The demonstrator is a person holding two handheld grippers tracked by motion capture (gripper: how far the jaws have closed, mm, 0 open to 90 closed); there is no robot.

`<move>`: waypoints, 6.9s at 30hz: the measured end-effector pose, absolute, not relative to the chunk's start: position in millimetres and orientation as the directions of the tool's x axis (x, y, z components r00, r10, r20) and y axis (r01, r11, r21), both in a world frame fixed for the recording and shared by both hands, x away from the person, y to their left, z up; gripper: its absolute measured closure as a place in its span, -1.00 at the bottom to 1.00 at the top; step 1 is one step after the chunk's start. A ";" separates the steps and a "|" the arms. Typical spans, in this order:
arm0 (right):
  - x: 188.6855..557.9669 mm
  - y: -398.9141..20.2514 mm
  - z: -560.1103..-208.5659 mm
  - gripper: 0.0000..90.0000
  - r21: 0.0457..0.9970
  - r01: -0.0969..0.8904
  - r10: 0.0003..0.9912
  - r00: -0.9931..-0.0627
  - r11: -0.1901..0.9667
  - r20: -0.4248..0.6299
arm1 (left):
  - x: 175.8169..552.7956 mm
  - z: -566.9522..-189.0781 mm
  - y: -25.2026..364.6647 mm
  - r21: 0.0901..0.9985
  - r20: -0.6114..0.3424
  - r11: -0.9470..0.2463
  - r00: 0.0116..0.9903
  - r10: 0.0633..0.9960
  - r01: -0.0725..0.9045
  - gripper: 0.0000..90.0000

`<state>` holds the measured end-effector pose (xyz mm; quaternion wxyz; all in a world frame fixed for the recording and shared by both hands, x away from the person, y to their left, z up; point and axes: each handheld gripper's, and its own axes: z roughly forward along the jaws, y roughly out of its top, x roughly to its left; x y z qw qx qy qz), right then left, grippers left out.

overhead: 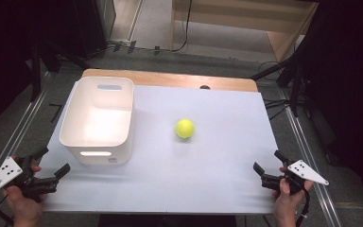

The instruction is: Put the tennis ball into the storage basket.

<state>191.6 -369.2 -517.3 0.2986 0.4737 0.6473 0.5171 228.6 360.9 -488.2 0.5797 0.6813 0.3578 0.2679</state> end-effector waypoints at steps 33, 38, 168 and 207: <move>244.2 -298.8 -469.1 -1.00 0.859 0.403 0.816 -0.577 0.316 -0.030 | 226.0 -489.6 356.9 0.981 -0.035 -0.088 0.612 0.790 0.171 -1.00; 255.4 -289.0 -464.4 -1.00 0.838 0.414 0.802 -0.595 0.354 -0.045 | 226.1 -489.6 356.4 0.980 -0.028 -0.099 0.615 0.788 0.171 -1.00; 401.0 -145.7 -457.5 -0.47 0.567 0.536 0.639 -0.769 0.626 0.022 | 237.7 -490.0 341.6 0.980 -0.041 -0.102 0.674 0.737 0.170 -1.00; 399.9 -100.7 -391.7 -0.47 0.617 0.428 0.542 -0.840 0.661 0.002 | 236.6 -490.0 340.2 0.979 -0.024 -0.120 0.678 0.735 0.165 -1.00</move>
